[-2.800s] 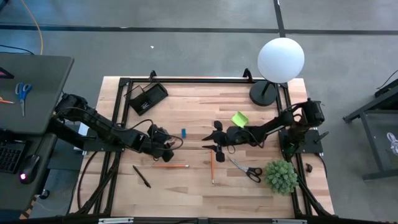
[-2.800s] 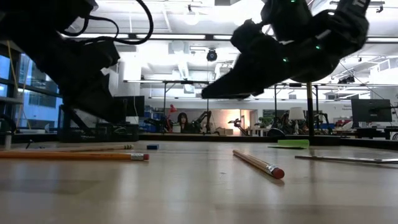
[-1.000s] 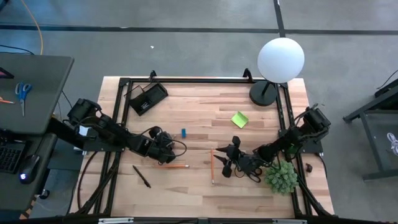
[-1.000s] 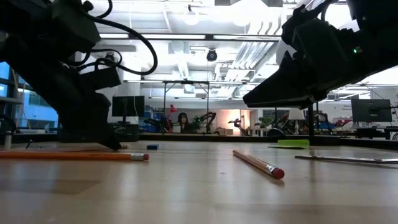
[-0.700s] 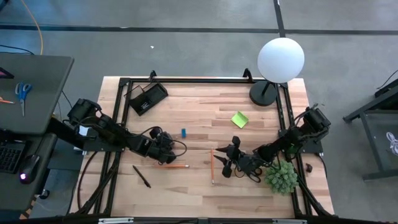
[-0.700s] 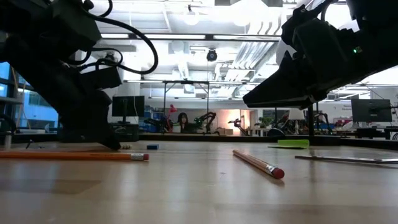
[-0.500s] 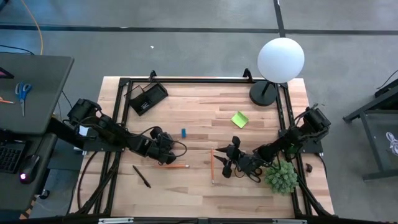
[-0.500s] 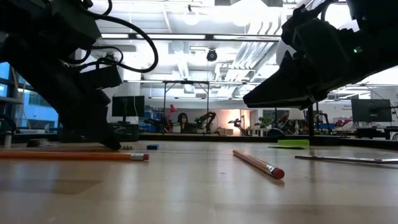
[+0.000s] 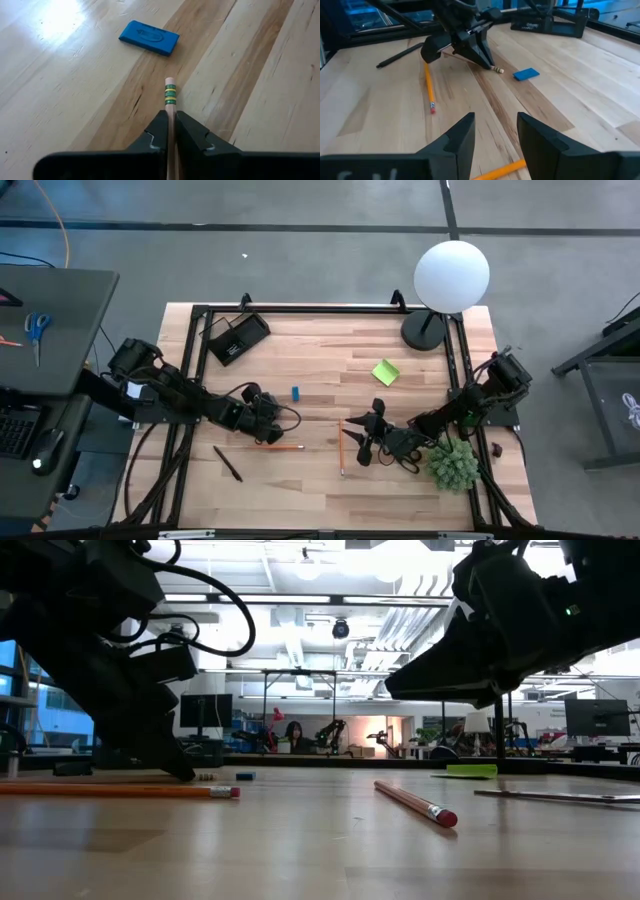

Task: Pick and place office supplies into organizer
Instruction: Put the brown pencil into the top left section of the desk organizer

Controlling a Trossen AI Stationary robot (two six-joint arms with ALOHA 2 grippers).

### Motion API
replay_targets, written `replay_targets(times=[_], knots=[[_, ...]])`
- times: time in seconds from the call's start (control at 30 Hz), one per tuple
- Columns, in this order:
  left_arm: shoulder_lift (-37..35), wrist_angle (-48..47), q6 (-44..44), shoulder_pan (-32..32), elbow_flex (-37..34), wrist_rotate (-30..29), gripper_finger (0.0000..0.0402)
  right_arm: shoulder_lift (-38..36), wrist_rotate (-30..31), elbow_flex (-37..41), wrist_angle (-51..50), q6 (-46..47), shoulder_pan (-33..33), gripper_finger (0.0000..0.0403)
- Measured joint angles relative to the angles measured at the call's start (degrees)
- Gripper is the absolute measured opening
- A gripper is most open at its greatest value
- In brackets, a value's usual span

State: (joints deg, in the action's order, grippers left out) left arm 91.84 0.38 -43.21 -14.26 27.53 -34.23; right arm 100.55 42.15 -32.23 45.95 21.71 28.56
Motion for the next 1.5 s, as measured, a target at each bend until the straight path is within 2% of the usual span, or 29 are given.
replay_targets(times=[0.27, 0.53, 0.67, 0.9, 1.07, 1.3, 1.5], knots=[[-5.03, -1.01, 6.09, -0.09, 1.43, 3.51, 0.0002, 0.00, 0.00, 0.00, 2.67, -2.59, 0.00, 0.0137], [-12.52, 0.07, 11.87, 0.00, 1.79, 0.19, 0.0002, 0.00, -0.04, 0.00, 8.88, -7.01, -0.70, 0.0137], [-15.54, 3.76, 15.95, 0.04, 1.81, -0.76, 0.0001, 0.00, -0.86, 0.00, 12.51, -8.43, -2.01, 0.0137], [-18.28, 10.85, 23.44, 0.04, 1.92, -0.56, 0.0001, 0.00, -9.68, 0.00, 19.48, -11.45, -4.71, 0.0137], [-18.34, 16.62, 28.11, 0.04, 1.92, -0.64, 0.0000, 0.00, -13.34, 0.00, 22.30, -13.22, -6.50, 0.0137], [-18.34, 22.95, 31.60, 0.04, 1.95, -0.29, 0.0000, 0.00, -19.48, -0.60, 22.88, -12.77, -9.20, 0.0137], [-18.34, 34.22, 37.33, 0.00, 1.95, 0.51, 0.0000, 0.24, -23.14, -3.20, 22.70, -15.08, -10.33, 0.0137]])
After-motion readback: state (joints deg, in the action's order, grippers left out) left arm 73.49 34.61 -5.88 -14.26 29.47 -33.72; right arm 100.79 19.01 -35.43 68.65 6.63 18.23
